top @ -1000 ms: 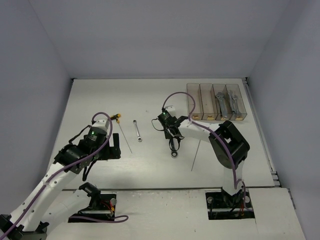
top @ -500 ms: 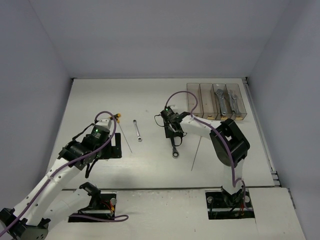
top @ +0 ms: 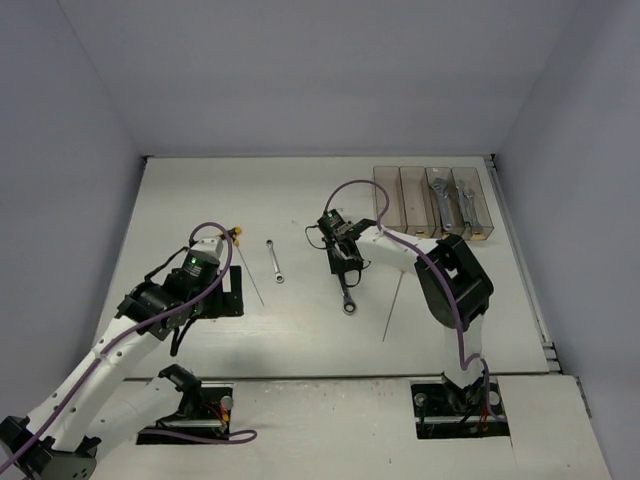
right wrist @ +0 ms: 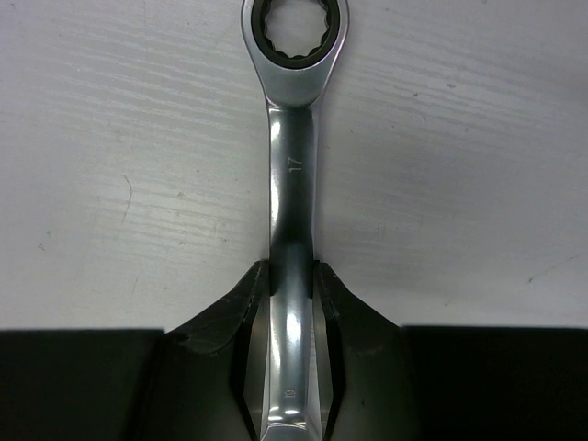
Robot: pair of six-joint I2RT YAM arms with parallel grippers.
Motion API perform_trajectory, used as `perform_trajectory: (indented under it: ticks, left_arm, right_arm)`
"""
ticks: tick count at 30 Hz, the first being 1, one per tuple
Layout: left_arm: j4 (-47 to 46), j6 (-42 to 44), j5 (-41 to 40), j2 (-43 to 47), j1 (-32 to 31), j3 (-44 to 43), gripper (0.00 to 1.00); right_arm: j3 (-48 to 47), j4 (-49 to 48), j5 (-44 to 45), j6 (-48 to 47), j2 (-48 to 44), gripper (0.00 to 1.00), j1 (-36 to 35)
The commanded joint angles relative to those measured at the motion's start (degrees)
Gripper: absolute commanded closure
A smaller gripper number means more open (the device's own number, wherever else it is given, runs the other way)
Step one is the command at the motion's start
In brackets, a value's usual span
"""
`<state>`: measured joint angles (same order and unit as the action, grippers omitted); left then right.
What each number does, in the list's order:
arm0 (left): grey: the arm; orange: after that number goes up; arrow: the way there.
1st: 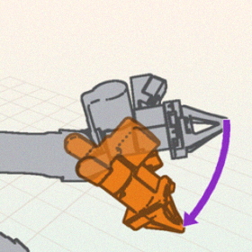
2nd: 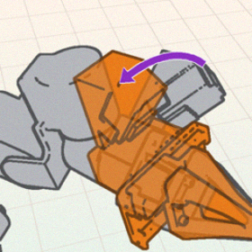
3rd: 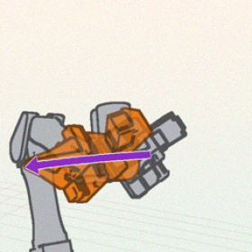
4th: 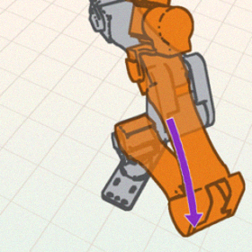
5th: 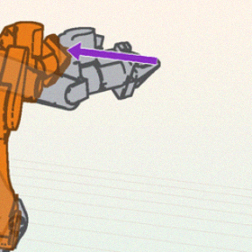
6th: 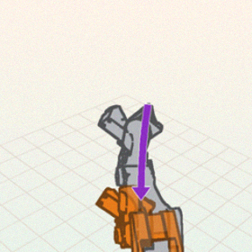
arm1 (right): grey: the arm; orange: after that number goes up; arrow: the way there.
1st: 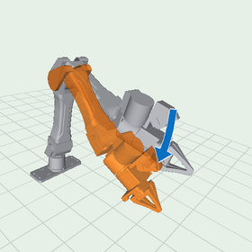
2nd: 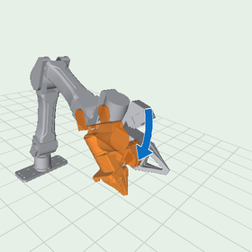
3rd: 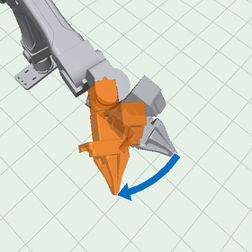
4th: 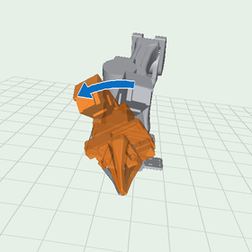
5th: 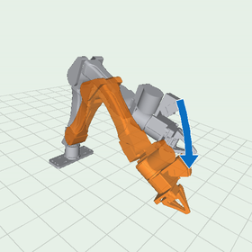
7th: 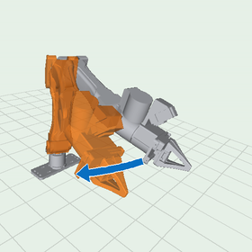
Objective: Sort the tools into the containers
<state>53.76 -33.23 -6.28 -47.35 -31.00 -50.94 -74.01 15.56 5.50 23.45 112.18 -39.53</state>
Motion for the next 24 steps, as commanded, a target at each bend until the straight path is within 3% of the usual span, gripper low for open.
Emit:
perform_trajectory:
  ticks: [1,17,24]
  left_arm:
    - [-1.0,0.0,-1.1,-0.1,0.4,-2.2,0.13]
    - [-1.1,0.5,-1.2,-1.7,0.5,-2.9,0.13]
    - [-1.1,0.5,-1.2,-1.1,0.5,-2.9,0.13]
  right_arm:
    - [-2.4,5.0,-0.3,-4.8,-3.3,1.0,1.6]
    - [-12.3,10.6,-2.7,-9.5,-9.6,1.0,8.7]
    - [-19.9,15.0,-3.3,-15.1,-9.6,1.0,17.1]
